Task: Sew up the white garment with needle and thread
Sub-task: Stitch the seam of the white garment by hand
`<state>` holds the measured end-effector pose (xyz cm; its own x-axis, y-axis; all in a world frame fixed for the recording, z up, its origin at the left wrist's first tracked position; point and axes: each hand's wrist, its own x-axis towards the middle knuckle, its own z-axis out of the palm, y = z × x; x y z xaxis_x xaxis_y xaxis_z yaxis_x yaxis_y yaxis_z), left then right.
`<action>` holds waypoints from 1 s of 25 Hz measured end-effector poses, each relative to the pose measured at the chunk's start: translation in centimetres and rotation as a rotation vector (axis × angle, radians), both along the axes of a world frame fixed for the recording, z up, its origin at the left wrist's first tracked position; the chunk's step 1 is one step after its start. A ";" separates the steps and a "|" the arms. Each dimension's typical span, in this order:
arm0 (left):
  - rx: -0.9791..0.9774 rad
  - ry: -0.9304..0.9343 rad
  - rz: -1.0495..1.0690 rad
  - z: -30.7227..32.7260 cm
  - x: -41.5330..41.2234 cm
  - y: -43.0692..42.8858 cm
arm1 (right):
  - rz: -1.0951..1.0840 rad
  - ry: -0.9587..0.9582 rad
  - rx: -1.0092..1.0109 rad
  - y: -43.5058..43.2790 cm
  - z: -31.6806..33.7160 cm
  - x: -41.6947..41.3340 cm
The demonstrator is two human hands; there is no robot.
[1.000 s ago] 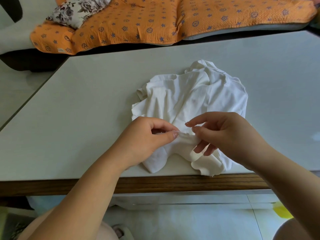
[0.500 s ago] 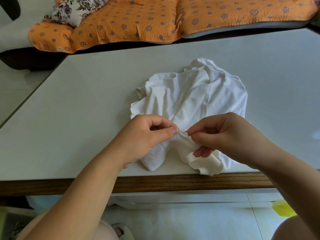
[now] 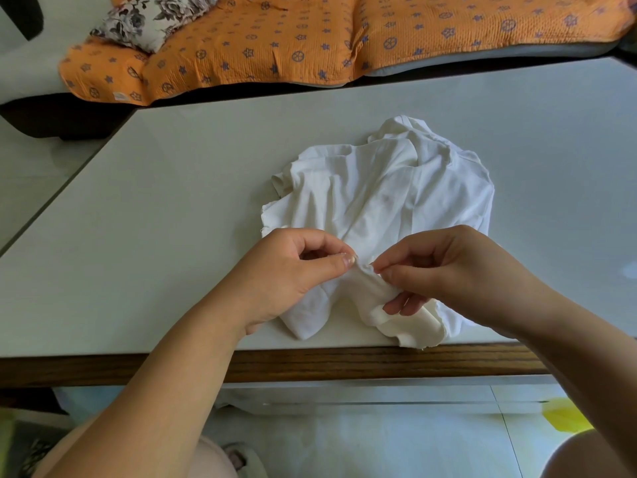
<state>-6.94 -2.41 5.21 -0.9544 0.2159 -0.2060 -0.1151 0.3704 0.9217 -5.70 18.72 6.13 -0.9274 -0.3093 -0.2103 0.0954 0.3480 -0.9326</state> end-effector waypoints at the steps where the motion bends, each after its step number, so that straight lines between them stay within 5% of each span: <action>1: 0.004 -0.004 -0.002 -0.1 0.0 0.0 | 0.002 -0.008 -0.015 0.0 0.0 0.0; 11: 0.197 -0.105 0.010 -0.7 0.2 1.0 | -0.068 -0.028 -0.190 -1.3 -0.9 0.2; 25: 0.251 -0.144 0.064 -1.2 0.5 2.1 | -0.075 0.200 -0.008 -2.0 -1.7 0.9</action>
